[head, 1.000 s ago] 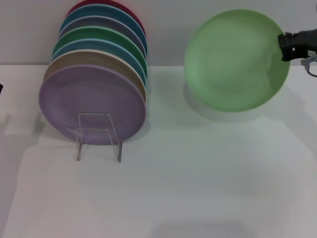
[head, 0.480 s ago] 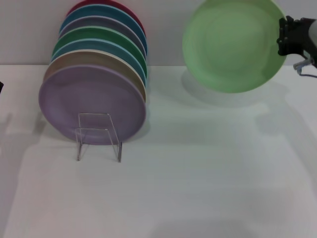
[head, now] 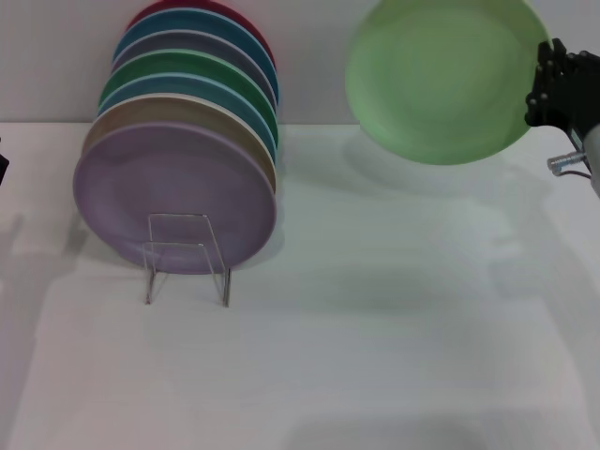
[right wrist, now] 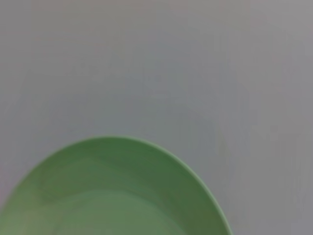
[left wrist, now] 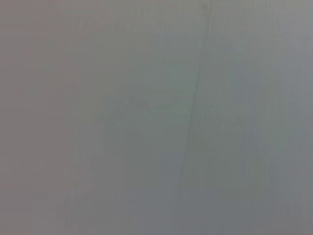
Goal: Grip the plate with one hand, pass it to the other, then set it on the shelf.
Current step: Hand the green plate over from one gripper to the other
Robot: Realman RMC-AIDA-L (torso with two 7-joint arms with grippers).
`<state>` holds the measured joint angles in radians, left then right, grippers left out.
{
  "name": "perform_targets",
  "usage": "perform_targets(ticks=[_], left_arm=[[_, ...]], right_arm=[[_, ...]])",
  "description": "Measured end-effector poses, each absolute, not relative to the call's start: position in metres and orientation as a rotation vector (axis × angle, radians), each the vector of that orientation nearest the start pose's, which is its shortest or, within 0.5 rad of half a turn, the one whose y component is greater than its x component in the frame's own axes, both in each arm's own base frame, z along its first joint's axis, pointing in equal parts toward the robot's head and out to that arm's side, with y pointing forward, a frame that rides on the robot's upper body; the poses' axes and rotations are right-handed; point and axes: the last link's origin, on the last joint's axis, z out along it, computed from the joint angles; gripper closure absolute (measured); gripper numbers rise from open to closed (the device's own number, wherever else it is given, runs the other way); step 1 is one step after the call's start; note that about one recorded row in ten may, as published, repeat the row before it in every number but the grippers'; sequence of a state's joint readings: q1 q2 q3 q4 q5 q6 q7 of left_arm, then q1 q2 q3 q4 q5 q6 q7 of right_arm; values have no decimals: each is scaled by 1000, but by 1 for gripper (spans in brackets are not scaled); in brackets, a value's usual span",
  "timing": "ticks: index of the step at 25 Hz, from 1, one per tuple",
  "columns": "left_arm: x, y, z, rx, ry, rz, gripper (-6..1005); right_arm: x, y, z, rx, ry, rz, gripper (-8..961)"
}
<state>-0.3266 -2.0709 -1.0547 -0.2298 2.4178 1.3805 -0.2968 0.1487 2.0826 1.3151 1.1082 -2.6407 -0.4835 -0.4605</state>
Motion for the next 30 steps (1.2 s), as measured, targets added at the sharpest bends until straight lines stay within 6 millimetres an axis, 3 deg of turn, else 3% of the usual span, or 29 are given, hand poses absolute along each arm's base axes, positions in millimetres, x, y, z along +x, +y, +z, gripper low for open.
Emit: perform_targets(ticks=[7,14,30], left_arm=[[-328,302,21,-1385,-542,-969,194],[-327,301,17,-1400,-544,-970,194],[-319,272,8,-1463,-480,-1042,195]], right_arm=[[255,347,12,-1536,290,587,934],[264,335,-2,-1547,253,652,934],[259,308,-25,-1611,206,750,933]])
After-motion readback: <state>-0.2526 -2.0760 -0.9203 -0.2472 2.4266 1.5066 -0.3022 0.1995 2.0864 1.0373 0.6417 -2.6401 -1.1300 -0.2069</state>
